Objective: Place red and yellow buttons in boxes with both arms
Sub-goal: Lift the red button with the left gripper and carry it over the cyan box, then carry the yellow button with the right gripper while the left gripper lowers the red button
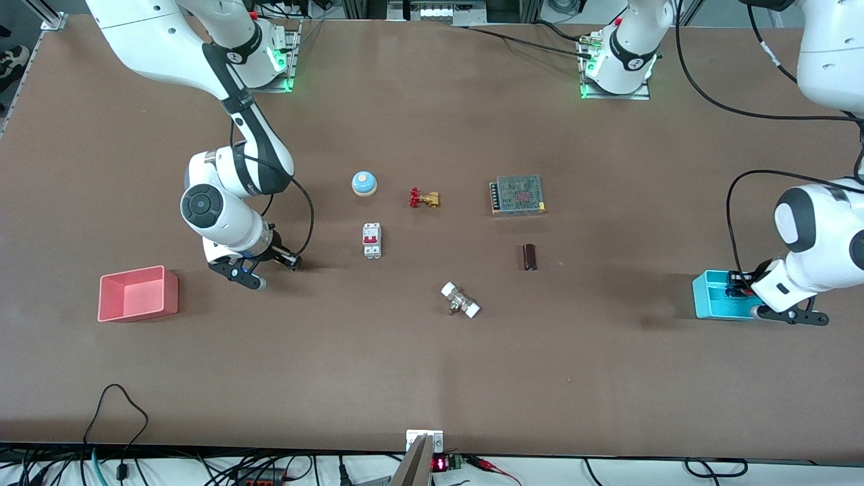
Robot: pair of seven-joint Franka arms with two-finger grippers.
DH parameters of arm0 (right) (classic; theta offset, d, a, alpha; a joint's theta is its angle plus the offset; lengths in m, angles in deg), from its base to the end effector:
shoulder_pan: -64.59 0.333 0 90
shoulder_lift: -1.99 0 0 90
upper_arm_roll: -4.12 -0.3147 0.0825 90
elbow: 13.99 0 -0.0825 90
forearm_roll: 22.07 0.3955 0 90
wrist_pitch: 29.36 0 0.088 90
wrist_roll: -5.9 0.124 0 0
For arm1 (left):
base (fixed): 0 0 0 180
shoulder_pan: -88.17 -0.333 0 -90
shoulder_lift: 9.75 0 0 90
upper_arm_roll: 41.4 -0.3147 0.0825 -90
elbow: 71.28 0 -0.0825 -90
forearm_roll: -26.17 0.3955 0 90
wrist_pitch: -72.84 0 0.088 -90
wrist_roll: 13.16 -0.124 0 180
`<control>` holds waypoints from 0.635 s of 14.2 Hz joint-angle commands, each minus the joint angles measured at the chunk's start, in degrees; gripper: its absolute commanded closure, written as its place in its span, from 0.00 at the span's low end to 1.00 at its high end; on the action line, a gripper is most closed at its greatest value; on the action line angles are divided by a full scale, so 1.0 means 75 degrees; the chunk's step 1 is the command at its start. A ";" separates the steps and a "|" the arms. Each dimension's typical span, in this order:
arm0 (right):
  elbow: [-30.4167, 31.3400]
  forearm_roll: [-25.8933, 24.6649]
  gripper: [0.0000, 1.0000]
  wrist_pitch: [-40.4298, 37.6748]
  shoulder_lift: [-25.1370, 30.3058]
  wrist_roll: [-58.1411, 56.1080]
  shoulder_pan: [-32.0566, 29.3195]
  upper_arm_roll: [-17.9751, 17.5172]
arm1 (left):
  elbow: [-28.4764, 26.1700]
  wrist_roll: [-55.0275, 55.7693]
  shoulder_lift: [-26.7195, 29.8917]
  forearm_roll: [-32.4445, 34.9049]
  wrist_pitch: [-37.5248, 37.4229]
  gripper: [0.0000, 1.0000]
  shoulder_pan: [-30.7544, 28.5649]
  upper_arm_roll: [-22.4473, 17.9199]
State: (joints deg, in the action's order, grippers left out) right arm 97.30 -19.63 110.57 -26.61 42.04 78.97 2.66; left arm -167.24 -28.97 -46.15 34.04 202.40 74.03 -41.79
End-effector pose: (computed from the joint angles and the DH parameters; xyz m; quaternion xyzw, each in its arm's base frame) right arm 0.6051 0.1719 0.1966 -0.9809 0.1937 0.0084 0.0180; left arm 0.6600 0.1762 0.2040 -0.9966 0.0567 0.0377 0.0456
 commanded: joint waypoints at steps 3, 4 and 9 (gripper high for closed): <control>-0.0634 0.0026 0.73 -0.1989 0.1057 -0.2187 -0.0802 -0.0039 | 0.0115 -0.0213 -0.0092 -0.0123 -0.0036 0.09 -0.0095 0.0088; -0.0798 0.0026 0.73 -0.2318 0.1221 -0.2808 -0.1013 -0.0039 | 0.0126 -0.0213 -0.0046 -0.0123 -0.0083 0.00 -0.0083 0.0088; -0.1584 -0.0055 0.73 -0.3130 0.1364 -0.6477 -0.2559 -0.0015 | 0.0279 -0.0272 0.0562 -0.0123 -0.1065 0.00 -0.0013 0.0146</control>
State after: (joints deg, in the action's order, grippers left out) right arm 87.39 -19.75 88.52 -15.49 1.23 63.65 3.40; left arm -165.44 -29.22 -45.81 33.97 199.11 73.93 -41.24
